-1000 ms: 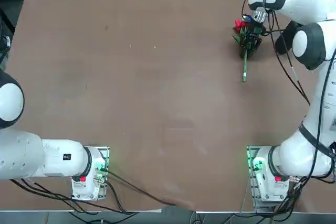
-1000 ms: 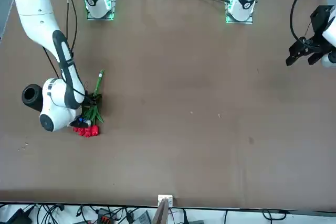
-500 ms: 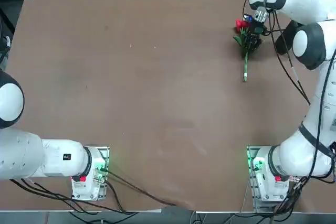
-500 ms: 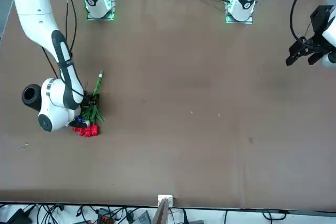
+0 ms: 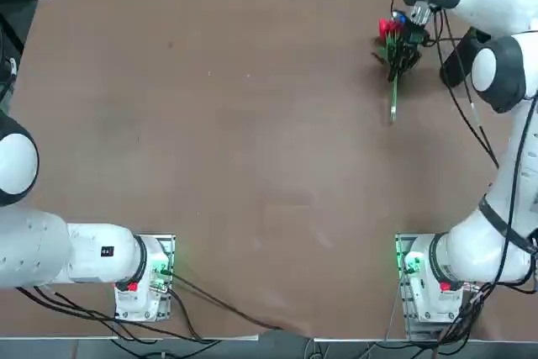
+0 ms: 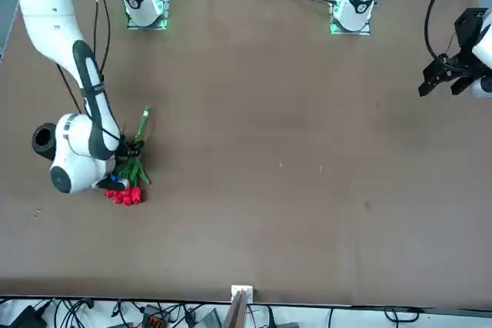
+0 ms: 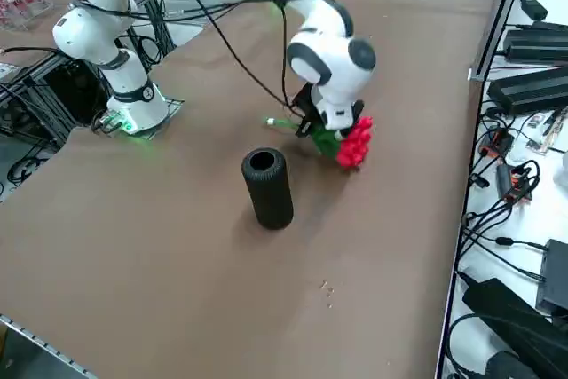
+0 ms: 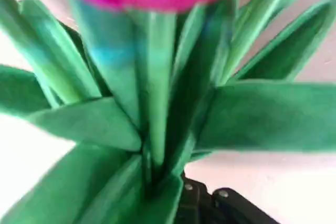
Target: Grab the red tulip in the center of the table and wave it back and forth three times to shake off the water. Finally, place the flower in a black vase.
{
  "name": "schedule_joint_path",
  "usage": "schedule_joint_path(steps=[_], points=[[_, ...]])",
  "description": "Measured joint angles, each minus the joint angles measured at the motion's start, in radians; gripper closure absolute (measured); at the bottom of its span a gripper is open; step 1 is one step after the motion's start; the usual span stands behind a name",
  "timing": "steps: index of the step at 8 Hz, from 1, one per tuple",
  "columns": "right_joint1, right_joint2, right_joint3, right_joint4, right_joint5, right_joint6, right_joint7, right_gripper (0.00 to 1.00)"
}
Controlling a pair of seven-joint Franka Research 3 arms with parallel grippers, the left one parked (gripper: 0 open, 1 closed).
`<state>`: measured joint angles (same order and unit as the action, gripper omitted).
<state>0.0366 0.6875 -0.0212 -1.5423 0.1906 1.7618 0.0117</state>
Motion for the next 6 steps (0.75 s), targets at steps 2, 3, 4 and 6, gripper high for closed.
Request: schedule_joint_path(steps=[2, 3, 4, 6], points=[[0.010, -0.119, 0.000, 0.037, -0.016, 0.006, 0.114, 0.88], [0.012, -0.182, 0.002, 0.072, -0.074, 0.007, 0.186, 0.88], [0.017, -0.239, 0.004, 0.109, -0.171, 0.006, 0.271, 0.88], [0.033, -0.321, 0.008, 0.142, -0.384, 0.026, 0.421, 0.88]])
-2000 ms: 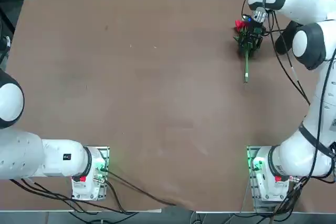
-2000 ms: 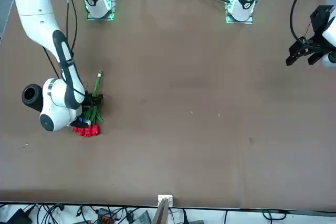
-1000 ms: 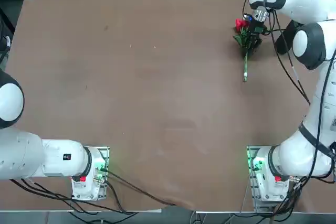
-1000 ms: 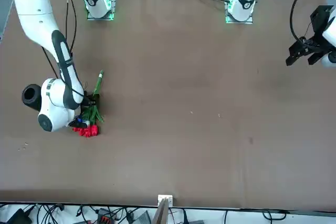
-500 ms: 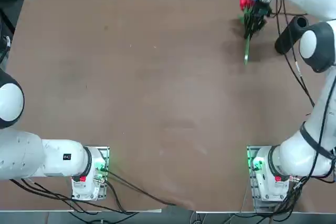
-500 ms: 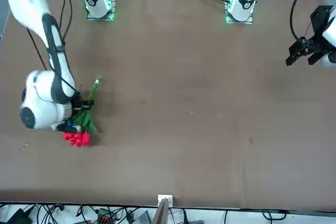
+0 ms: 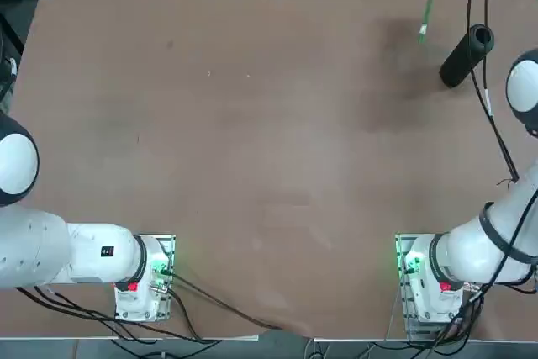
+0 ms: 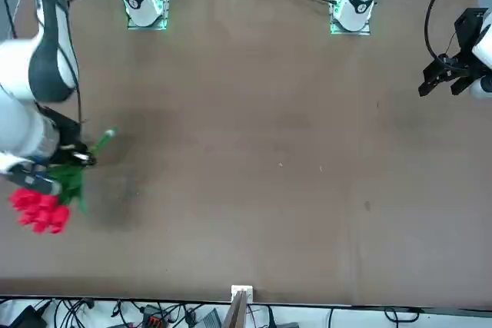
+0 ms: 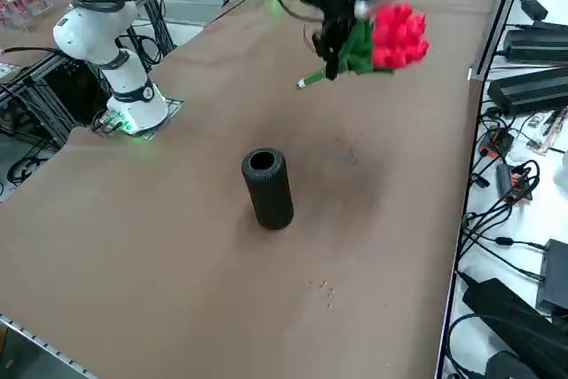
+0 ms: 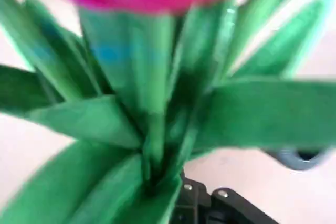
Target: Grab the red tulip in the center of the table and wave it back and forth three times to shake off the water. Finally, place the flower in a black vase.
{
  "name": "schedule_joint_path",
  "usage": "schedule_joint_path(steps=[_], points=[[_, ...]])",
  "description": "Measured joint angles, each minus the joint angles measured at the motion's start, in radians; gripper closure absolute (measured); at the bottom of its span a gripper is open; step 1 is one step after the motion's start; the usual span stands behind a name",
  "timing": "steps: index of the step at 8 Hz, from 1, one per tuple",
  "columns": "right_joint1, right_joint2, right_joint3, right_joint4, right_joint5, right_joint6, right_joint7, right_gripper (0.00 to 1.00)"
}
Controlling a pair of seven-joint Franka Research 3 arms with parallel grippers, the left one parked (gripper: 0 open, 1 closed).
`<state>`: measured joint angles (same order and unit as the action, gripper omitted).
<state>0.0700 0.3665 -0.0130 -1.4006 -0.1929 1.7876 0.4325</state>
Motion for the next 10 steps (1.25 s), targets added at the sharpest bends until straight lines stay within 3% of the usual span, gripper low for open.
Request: schedule_joint_path(steps=[1, 6, 10], points=[[0.005, -0.033, 0.000, 0.005, -0.052, 0.028, 0.042, 0.88], [0.007, -0.152, -0.014, 0.008, -0.068, 0.080, 0.059, 0.88], [-0.131, -0.164, -0.071, 0.005, -0.075, 0.173, -0.024, 0.88]])
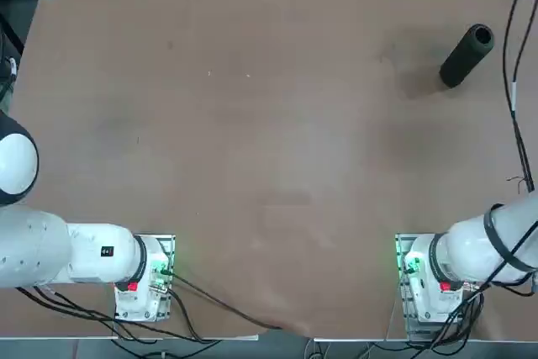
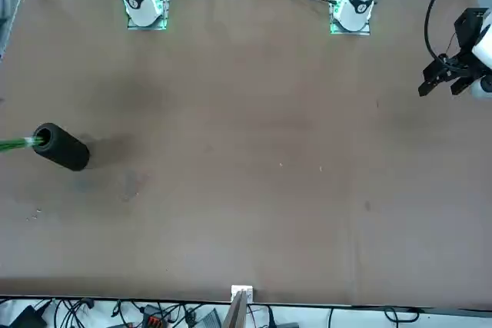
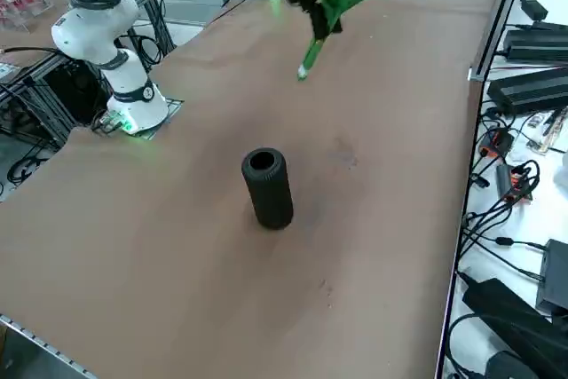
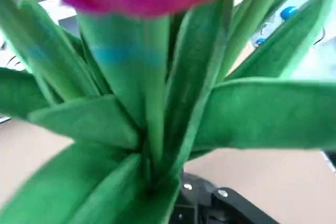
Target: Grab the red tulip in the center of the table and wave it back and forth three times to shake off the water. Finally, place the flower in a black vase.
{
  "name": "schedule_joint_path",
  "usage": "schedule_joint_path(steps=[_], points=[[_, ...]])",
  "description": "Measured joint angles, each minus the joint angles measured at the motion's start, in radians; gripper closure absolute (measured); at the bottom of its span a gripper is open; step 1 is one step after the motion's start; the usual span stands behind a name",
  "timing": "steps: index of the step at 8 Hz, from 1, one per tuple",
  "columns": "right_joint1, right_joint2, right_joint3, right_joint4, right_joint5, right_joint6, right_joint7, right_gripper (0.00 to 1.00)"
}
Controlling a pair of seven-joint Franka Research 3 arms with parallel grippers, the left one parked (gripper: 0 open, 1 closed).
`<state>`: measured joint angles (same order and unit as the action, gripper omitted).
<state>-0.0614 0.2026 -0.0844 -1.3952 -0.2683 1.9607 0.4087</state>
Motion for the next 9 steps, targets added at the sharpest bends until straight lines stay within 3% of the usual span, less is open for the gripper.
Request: schedule_joint_path(steps=[5, 7, 9], points=[[-0.055, -0.012, 0.006, 0.000, 0.001, 0.010, -0.079, 0.88], [-0.033, -0.018, 0.074, 0.000, 0.004, -0.008, -0.087, 0.88], [0.034, -0.018, 0.192, -0.001, 0.006, -0.040, -0.034, 0.88]])
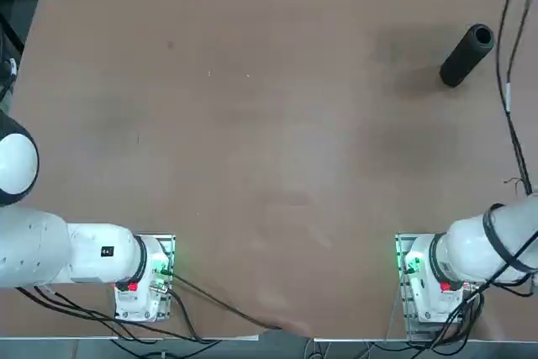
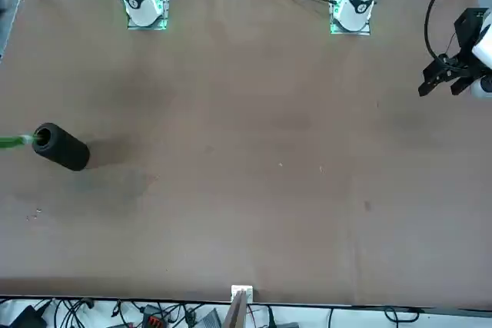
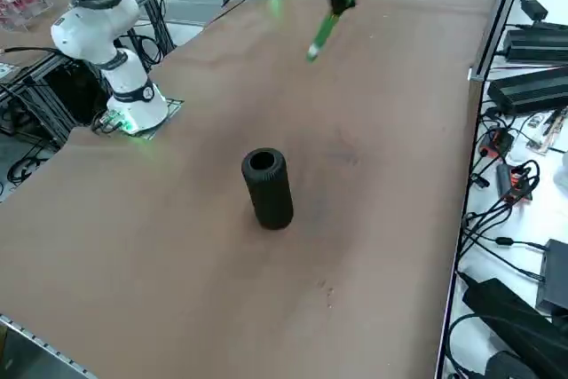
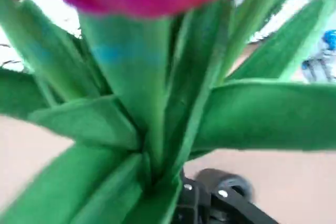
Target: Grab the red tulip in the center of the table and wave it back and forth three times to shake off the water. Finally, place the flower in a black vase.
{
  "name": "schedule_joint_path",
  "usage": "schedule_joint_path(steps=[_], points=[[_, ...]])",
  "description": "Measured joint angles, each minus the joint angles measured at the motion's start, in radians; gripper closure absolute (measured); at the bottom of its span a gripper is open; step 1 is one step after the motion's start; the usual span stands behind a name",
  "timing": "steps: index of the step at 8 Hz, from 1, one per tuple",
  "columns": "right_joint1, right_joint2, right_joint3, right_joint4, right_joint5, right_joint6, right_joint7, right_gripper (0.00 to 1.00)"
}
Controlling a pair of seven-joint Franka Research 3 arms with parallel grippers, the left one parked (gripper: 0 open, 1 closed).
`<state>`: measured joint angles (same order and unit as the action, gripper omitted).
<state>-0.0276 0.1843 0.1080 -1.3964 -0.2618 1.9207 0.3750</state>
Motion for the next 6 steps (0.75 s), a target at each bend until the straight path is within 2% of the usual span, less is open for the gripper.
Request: schedule_joint_path(steps=[1, 2, 3, 4, 5, 6], points=[[0.050, 0.000, 0.066, -0.001, -0.001, -0.027, 0.086, 0.88], [0.108, 0.000, 0.107, -0.001, -0.002, -0.044, 0.202, 0.88], [0.155, -0.001, 0.120, -0.002, -0.006, -0.057, 0.293, 0.88], [0.168, -0.004, 0.117, -0.002, -0.011, -0.081, 0.325, 0.88], [0.153, -0.011, 0.085, -0.002, -0.013, -0.109, 0.294, 0.88], [0.117, -0.019, 0.032, -0.002, -0.013, -0.119, 0.192, 0.88]])
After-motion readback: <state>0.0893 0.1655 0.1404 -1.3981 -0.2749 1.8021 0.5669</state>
